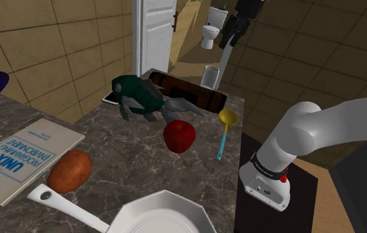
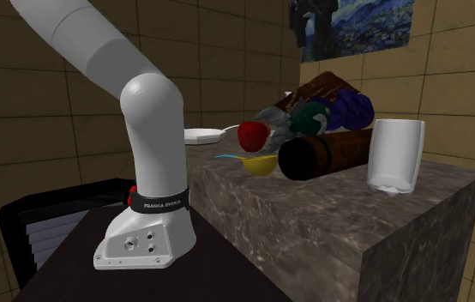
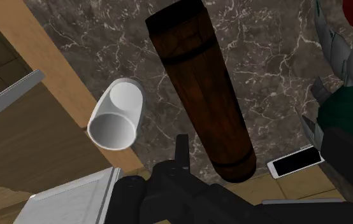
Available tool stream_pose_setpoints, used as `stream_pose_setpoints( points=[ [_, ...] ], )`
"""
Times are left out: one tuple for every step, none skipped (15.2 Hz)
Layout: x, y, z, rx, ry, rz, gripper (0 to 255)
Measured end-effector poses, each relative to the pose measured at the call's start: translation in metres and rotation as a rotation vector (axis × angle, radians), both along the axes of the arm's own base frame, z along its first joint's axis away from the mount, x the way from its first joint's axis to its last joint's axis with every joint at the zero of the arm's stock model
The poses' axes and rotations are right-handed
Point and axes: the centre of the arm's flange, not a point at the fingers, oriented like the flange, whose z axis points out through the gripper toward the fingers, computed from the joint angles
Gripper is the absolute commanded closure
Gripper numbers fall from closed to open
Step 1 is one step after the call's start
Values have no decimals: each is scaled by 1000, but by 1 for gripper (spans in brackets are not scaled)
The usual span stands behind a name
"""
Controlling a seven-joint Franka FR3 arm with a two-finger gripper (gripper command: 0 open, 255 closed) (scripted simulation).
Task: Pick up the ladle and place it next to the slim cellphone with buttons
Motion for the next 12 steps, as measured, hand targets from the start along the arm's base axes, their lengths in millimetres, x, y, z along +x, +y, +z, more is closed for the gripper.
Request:
stream_pose_setpoints(
  points=[
    [0,0,0,0,0,0,0],
    [-1,0,-5,-3,4,-25,0],
    [-6,2,-14,-7,12,-66,0],
    [-10,6,-24,-12,20,-115,0],
    [-15,8,-33,-17,30,-169,0],
    [-20,10,-45,-23,39,-225,0],
    [-26,13,-54,-28,49,-281,0],
    [-29,16,-65,-34,58,-338,0],
    [-33,19,-75,-40,68,-395,0],
    [-37,26,-88,-46,78,-451,0],
    [-44,29,-98,-51,87,-511,0],
    [-49,33,-109,-57,97,-568,0]
  ],
)
